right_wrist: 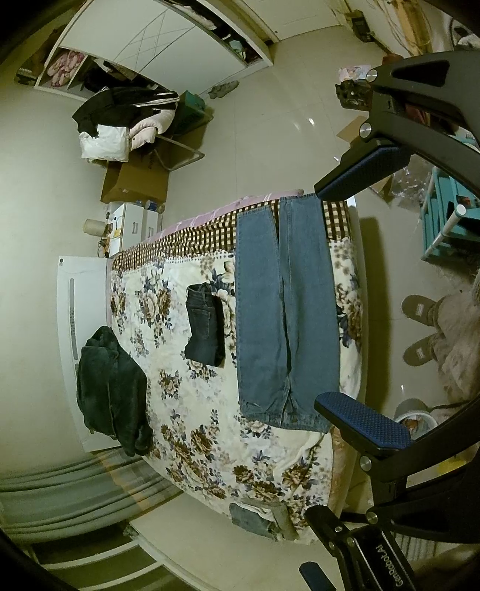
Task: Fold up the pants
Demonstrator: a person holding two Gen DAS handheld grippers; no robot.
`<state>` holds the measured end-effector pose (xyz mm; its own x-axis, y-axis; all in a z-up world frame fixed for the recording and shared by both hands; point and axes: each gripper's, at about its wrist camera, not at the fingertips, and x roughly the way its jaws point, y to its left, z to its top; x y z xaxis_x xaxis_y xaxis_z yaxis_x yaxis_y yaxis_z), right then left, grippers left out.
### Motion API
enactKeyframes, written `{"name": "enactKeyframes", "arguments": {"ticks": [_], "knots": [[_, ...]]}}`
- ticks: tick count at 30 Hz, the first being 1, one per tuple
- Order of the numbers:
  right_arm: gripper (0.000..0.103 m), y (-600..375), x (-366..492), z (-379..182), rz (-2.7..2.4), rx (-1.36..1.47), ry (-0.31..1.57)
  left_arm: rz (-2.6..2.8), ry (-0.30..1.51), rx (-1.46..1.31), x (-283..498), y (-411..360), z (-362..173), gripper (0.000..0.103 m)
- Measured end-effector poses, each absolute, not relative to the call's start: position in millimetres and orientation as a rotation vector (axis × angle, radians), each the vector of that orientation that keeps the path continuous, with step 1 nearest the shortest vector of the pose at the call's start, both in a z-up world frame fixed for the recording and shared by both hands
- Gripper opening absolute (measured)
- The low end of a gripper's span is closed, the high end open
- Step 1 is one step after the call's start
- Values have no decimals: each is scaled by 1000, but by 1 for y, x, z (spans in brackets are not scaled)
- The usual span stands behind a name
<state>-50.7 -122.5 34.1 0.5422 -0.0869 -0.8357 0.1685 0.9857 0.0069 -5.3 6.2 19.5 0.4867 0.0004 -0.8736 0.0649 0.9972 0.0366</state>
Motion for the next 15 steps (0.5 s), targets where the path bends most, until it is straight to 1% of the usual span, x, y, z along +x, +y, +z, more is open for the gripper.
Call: {"name": "enactKeyframes", "arguments": {"ticks": [3, 4, 6, 8, 15], "knots": [[103, -123, -51, 34, -154, 87, 985, -39, 1062, 68, -6, 6, 19, 103], [103, -116, -55, 45, -151, 84, 984, -38, 1061, 69, -6, 6, 18, 103], [103, -115, -55, 47, -153, 84, 983, -40, 1062, 69, -7, 7, 18, 103], [103, -115, -57, 49, -151, 83, 981, -42, 1061, 73, -12, 5, 29, 103], [103, -115, -59, 48, -150, 84, 978, -43, 1059, 68, -15, 4, 37, 103]]}}
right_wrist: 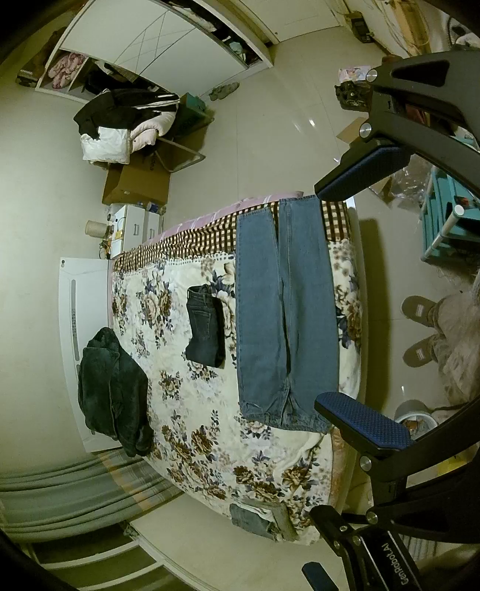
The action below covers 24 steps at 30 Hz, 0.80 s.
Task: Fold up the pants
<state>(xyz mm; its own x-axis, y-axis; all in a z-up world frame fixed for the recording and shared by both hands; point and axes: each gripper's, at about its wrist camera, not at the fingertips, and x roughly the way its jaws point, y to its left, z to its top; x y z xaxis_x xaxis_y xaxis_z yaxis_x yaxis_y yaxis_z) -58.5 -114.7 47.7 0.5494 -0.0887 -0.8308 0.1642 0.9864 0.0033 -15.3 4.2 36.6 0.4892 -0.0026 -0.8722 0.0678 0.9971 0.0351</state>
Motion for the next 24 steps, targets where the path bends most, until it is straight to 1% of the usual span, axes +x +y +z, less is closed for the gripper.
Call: {"name": "enactKeyframes", "arguments": {"ticks": [24], "knots": [[103, -111, -61, 55, -150, 84, 966, -47, 1050, 69, -19, 8, 40, 103]]}}
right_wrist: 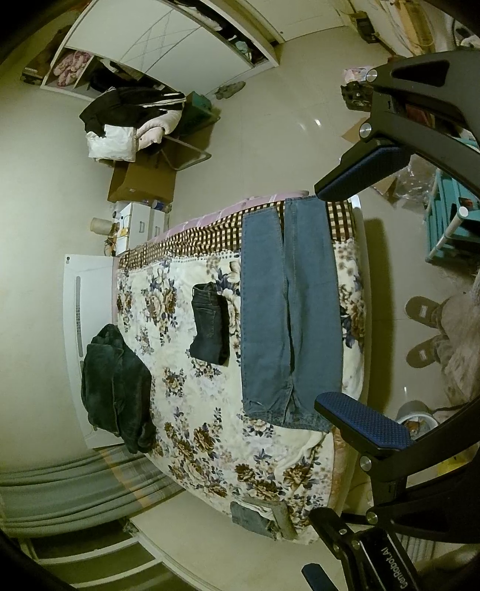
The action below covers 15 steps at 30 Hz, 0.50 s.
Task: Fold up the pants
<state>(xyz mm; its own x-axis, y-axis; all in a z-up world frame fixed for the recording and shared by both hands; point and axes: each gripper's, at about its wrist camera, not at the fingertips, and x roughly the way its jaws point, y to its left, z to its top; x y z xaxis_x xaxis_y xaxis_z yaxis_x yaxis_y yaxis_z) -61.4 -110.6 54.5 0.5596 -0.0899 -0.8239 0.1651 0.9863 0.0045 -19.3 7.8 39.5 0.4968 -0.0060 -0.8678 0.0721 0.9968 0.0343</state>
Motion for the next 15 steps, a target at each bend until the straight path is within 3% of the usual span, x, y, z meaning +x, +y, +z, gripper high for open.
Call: {"name": "enactKeyframes", "arguments": {"ticks": [15], "knots": [[103, -107, -55, 67, -144, 91, 966, -47, 1044, 70, -20, 11, 47, 103]]}}
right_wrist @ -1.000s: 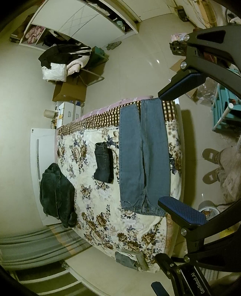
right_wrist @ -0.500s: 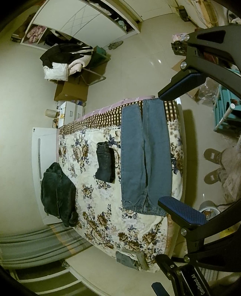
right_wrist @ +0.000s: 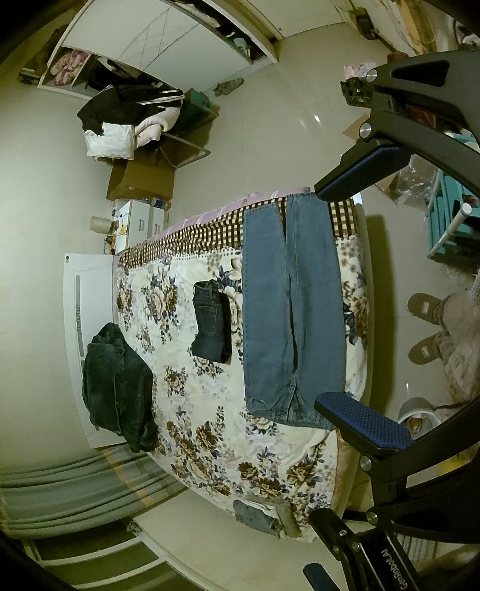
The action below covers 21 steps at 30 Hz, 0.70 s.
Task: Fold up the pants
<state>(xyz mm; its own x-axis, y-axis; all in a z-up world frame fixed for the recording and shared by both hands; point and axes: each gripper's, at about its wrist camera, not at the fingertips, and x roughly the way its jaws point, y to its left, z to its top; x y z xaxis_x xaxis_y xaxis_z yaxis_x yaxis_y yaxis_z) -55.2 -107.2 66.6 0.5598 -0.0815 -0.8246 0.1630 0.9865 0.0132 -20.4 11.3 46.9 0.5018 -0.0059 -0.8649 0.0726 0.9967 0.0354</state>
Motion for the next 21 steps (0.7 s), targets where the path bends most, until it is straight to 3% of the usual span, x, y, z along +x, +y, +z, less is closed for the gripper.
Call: {"name": "enactKeyframes", "arguments": {"ticks": [5, 9, 21], "knots": [[103, -107, -49, 66, -152, 104, 966, -19, 1031, 70, -1, 11, 45, 103], [103, -123, -18, 32, -173, 158, 984, 42, 1039, 68, 39, 7, -4, 103], [103, -197, 90, -158, -241, 247, 1138, 117, 1215, 98, 131, -15, -148, 103]]}}
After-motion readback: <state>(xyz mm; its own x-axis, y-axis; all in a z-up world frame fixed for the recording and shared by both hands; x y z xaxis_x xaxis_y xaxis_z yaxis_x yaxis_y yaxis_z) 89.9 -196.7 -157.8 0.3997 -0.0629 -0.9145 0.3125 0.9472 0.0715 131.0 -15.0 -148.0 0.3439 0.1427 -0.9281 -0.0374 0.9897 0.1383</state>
